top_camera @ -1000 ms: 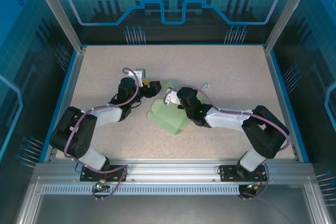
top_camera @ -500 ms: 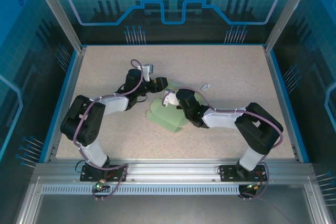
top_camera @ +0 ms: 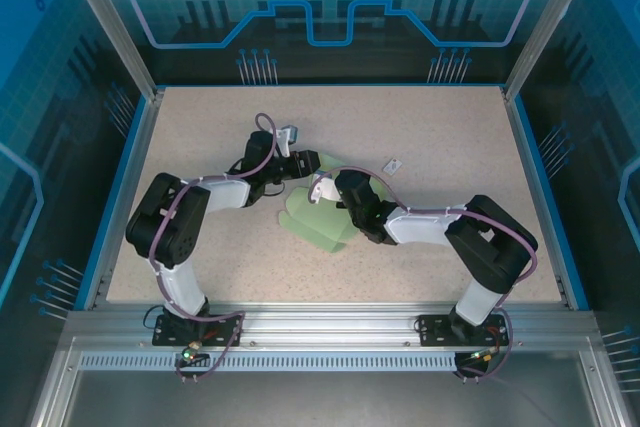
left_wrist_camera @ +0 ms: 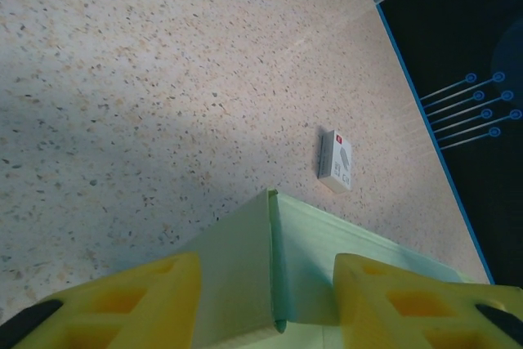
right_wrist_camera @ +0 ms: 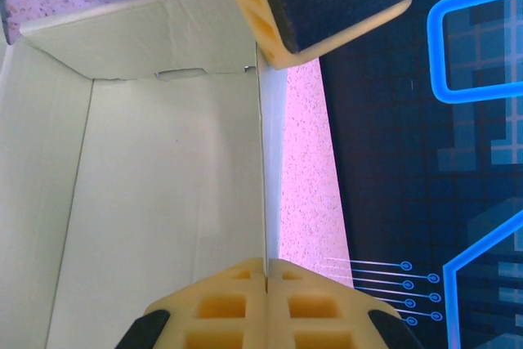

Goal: Fold the paper box

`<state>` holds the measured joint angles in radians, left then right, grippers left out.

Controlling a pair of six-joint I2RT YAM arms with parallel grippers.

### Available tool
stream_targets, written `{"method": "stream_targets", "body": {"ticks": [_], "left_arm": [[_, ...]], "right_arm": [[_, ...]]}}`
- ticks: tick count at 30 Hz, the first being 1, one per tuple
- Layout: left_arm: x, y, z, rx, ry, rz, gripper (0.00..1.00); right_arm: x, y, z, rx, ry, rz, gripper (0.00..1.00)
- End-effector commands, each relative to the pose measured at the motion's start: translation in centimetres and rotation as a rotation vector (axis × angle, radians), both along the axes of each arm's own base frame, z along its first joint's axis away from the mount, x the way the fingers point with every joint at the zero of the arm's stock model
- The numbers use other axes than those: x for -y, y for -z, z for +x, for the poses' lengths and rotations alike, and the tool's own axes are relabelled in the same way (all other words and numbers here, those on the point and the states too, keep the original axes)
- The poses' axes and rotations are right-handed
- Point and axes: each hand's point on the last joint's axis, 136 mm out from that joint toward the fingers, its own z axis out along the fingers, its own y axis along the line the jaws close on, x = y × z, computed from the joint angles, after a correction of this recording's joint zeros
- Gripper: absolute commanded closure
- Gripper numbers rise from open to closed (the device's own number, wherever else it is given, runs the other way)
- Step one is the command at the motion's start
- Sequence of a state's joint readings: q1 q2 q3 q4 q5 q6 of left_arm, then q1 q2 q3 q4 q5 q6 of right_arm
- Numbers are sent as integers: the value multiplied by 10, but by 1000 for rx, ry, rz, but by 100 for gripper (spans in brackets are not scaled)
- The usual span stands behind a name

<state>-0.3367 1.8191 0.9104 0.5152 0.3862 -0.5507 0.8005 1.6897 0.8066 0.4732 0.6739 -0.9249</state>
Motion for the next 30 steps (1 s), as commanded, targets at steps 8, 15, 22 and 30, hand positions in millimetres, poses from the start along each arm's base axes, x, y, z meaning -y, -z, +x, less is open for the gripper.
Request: {"method": "stream_targets", "body": {"ticks": [8, 15, 22, 30], "left_arm": [[-5, 43, -15, -145, -28, -5, 66], [-7, 37, -11, -137, -43, -5, 69], [-13, 30, -7, -118, -58, -13, 62], [-20, -18, -7, 4, -57, -30, 43]], "right_arm": [[-7, 11, -10, -4, -19, -1, 100], [-7, 5, -12, 10, -15, 6, 100], [-3, -1, -14, 6, -8, 14, 100], [-1, -7, -11, 6, 9, 5, 100]]}}
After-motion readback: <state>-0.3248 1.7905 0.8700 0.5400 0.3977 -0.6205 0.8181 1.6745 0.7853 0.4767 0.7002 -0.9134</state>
